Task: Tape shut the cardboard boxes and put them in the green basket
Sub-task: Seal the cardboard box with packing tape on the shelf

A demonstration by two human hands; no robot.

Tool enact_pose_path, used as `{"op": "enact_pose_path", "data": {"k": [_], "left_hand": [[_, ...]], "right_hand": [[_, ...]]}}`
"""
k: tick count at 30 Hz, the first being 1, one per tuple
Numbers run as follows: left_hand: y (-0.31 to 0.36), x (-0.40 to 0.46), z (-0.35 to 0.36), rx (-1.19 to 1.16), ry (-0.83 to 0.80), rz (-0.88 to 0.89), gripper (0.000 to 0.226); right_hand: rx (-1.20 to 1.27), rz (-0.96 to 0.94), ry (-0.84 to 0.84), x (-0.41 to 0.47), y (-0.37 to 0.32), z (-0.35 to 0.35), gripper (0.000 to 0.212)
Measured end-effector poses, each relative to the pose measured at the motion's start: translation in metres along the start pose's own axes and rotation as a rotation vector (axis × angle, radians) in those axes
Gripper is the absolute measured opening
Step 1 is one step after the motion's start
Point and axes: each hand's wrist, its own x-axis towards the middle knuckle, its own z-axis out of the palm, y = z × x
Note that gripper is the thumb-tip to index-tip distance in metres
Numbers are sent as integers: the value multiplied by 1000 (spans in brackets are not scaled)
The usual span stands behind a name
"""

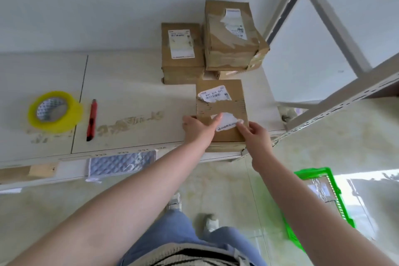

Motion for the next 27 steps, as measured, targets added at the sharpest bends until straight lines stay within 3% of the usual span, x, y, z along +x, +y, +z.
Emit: {"op": "enact_pose_path", "data": {"k": [3, 6, 8, 11, 14, 16, 18, 20, 22, 23, 25, 27], "left_hand": [[-20, -4, -17, -115, 18, 61, 60], [-28, -5, -46, -255, 34, 29, 54], [-30, -11, -73, -327, 38, 11, 57], [-35, -26, -114, -494, -91, -20, 72], [-41, -36, -151, -439, -130, 36, 56], [-45, -37, -172, -226, 14, 76, 51], [-41, -39, -194, -155, 174, 132, 50], [-31, -45, -215, -261, 134, 181, 42], [-19, -52, -234, -313, 10, 168, 76], [-18, -51, -244, -325, 31, 169, 88], [-25, -40, -272, -420, 146, 226, 69], [-41, -23, -312, -570, 88, 208, 62]], "right_hand": [[42, -51, -14, -26, 2, 4, 33], [79, -104, -26, -33, -9, 10, 22], [123, -21, -75, -32, -21, 18, 32], [348, 201, -477, -38, -35, 38, 50], [544, 230, -741, -55, -44, 64, 58], [504, 169, -757, -67, -52, 84, 57], [455, 80, -721, -77, -60, 104, 48], [375, -33, -709, -89, -69, 127, 43], [264, -175, -718, -107, -79, 154, 43], [224, -236, -736, -116, -84, 168, 44], [148, -322, -759, -132, -92, 195, 50], [28, -405, -656, -140, -103, 219, 54]]}}
